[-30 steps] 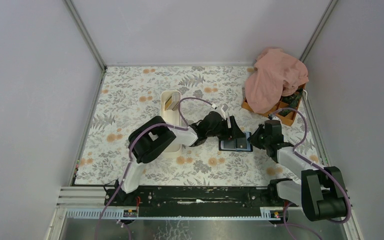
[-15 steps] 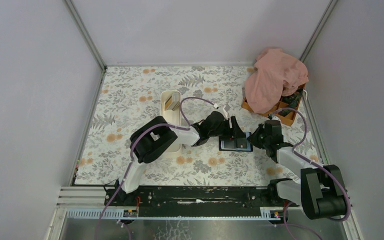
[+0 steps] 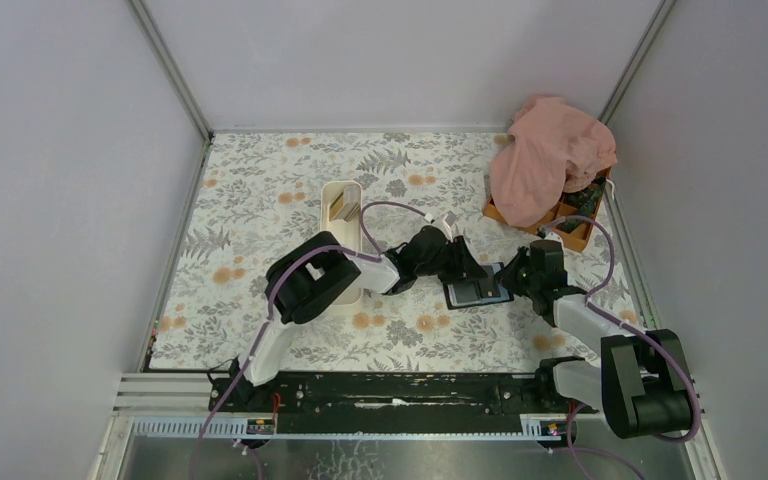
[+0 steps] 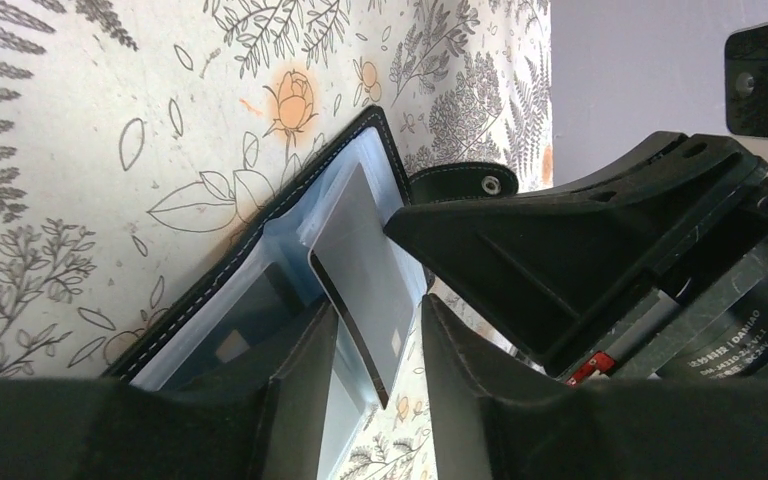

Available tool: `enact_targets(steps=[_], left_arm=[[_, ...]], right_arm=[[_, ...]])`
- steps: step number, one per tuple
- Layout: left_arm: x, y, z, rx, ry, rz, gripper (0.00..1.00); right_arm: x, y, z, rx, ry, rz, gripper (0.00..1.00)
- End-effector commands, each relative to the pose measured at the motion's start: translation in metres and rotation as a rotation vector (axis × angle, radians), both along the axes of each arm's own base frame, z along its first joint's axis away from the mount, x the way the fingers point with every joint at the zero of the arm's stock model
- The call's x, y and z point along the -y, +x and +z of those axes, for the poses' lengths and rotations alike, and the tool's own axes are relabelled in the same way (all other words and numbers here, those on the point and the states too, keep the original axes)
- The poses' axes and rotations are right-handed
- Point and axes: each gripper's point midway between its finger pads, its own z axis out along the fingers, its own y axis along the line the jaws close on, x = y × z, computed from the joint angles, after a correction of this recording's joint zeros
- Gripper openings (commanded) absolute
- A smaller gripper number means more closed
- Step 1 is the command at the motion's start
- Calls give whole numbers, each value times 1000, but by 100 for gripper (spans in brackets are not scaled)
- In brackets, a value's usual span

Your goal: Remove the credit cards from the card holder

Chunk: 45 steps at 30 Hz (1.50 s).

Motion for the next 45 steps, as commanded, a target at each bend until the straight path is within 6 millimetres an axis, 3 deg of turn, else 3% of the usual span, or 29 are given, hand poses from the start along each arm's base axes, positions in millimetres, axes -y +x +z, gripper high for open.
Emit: enact_targets(steps=[1, 12, 17, 26, 45], left_arm=[[17, -10, 21, 14, -111, -53, 39], [14, -12, 18, 4, -102, -49, 0], [10, -11, 19, 3, -99, -50, 1], [-7, -4, 22, -4, -116, -31, 23], [-12, -10, 22, -19, -128, -40, 24]], right_arm=[[-11, -12, -7, -42, 39, 40, 3], [-10, -12, -10, -52, 36, 36, 3], [-9, -12, -11, -55, 31, 32, 3], [-8, -11, -13, -66, 28, 24, 3], [-8, -10, -15, -74, 28, 25, 3]])
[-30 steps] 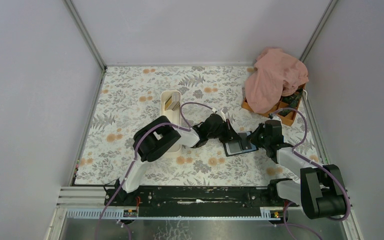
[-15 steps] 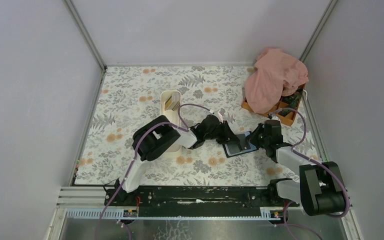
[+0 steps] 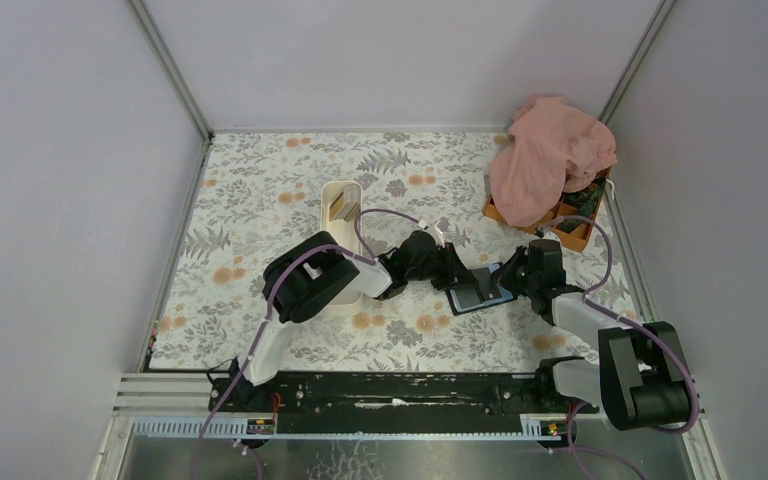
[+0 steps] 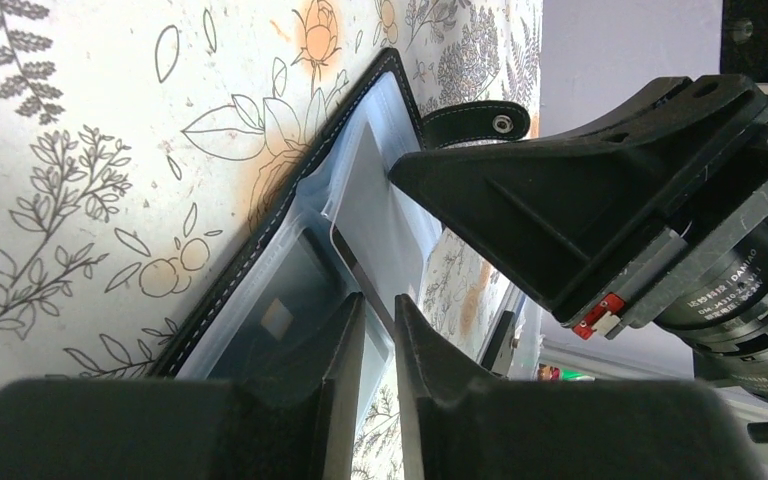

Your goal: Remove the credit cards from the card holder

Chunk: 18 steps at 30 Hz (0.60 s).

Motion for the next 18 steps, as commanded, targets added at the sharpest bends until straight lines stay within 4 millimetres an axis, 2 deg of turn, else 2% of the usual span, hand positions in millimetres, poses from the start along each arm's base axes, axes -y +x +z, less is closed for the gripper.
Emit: enact_targets(steps=[1, 4, 10, 18], left_arm=[[2, 3, 28, 48, -78, -6, 23], [2, 3, 26, 42, -78, -4, 20], [4, 3, 24, 34, -81, -10, 0], [-3, 3, 26, 38, -74, -14, 0]], right_arm=[[-2, -13, -13, -74, -5, 18, 3], [-2, -14, -13, -75, -6, 19, 3], [-2, -14, -13, -76, -7, 19, 3], [-2, -14, -14, -76, -8, 16, 3]])
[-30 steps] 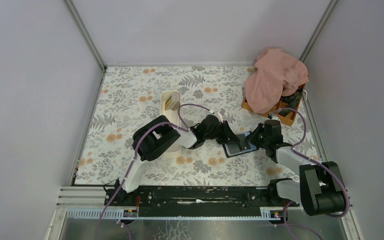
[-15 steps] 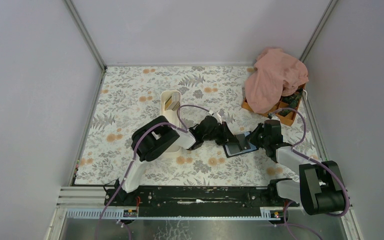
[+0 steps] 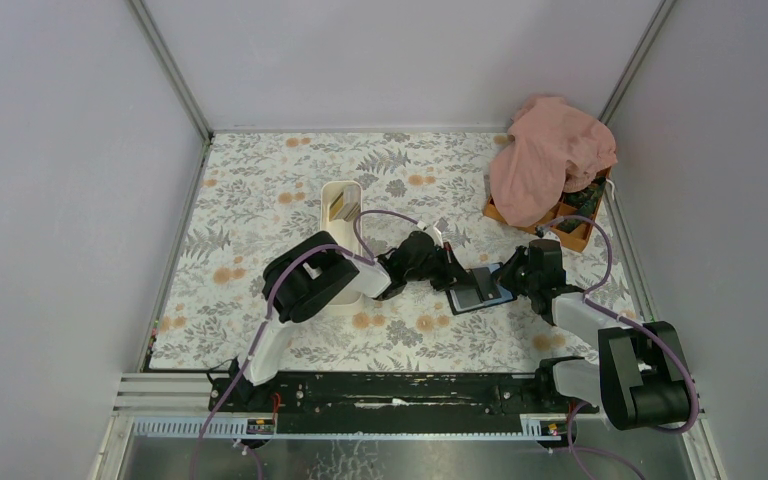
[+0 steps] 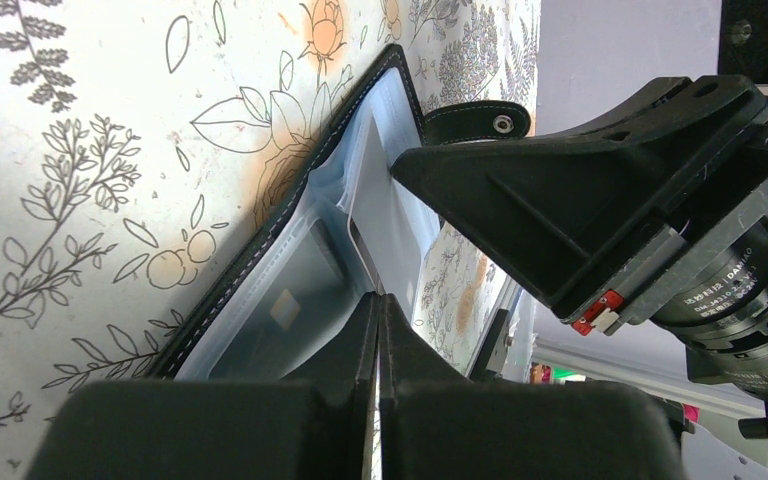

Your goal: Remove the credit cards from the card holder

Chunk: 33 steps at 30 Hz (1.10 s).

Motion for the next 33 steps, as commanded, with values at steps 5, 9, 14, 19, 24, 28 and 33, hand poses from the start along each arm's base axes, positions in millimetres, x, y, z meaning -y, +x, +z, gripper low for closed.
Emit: enact_targets(steps=[5, 9, 14, 19, 24, 28, 33], left_arm=[[-18, 3, 25, 70, -52, -21, 0], [-31, 0, 23, 81, -27, -33, 0], [-42, -6, 25, 109, 5, -61, 0], [-49, -13, 33, 163, 27, -107, 0], [-55, -17, 34, 178, 37, -128, 0], [-56, -19, 35, 183, 36, -139, 0], [-59, -20, 50, 240, 21, -157, 0]], right_arm=[[-1, -14, -14, -79, -13, 12, 3], [0, -15, -13, -78, -14, 11, 3], [0, -14, -13, -75, -15, 10, 3], [-1, -14, -12, -69, -12, 15, 3], [-1, -14, -10, -56, -8, 18, 3], [-2, -14, -6, -36, -5, 20, 3], [-6, -9, 18, 103, 21, 45, 1]])
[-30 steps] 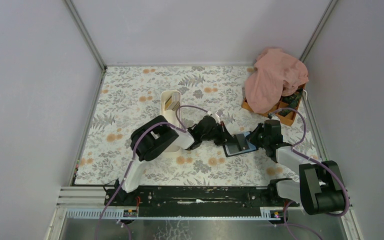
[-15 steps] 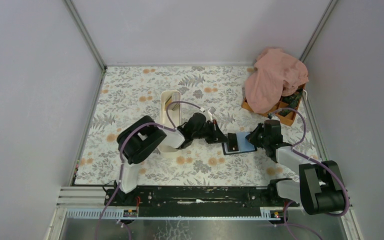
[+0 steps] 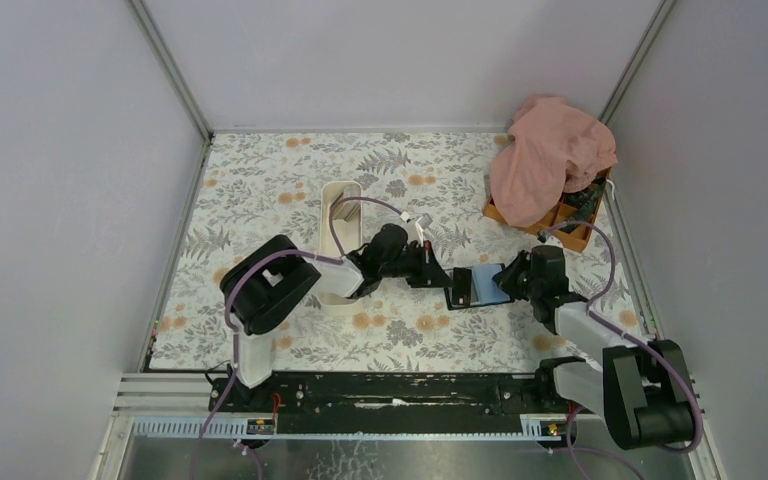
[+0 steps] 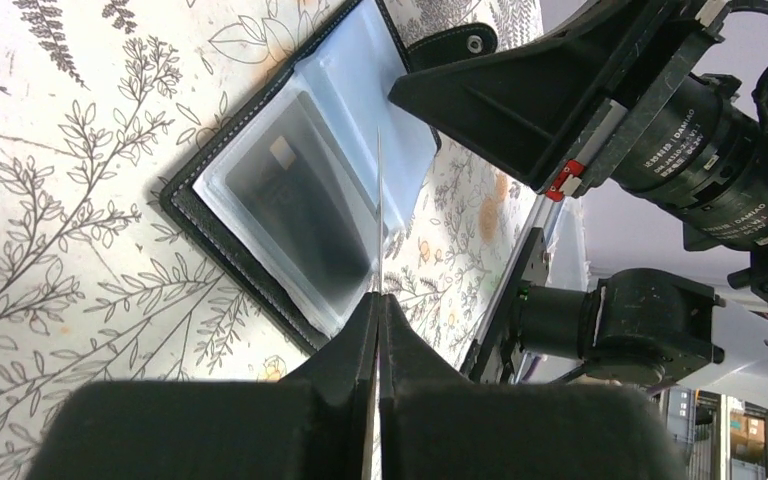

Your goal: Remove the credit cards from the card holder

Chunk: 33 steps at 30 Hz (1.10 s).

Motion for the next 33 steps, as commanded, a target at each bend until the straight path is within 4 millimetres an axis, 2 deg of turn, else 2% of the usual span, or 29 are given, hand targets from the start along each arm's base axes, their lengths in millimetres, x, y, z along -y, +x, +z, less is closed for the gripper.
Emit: enact_targets(steps=[1, 3, 5, 7, 9, 18, 22, 28, 32, 33], left_arm=[[-7, -2, 25, 97, -38, -40, 0], [-14, -1, 37, 133, -81, -33, 0], [-24, -1, 50, 157, -148, -28, 0], [-29, 2, 72, 192, -240, -28, 0], [-31, 3, 84, 205, -295, -25, 0], [-34, 3, 138, 300, -493, -7, 0], [-36, 2, 147, 302, -547, -1, 0], [-35, 4, 143, 289, -549, 11, 0], [-34, 6, 139, 283, -539, 11, 0], [-33, 6, 136, 279, -534, 12, 0]], right_arm=[[-10, -1, 26, 149, 33, 60, 2], [-22, -1, 52, 290, 86, 125, 8], [-38, -7, 77, 420, 144, 219, 22], [-45, -11, 96, 497, 166, 270, 44], [-53, -17, 106, 534, 190, 330, 53], [-90, -45, 143, 637, 388, 578, 58], [-96, -52, 150, 649, 414, 635, 55], [-96, -54, 151, 653, 415, 637, 23], [-94, -54, 154, 664, 400, 625, 6], [-94, -54, 155, 666, 395, 625, 5]])
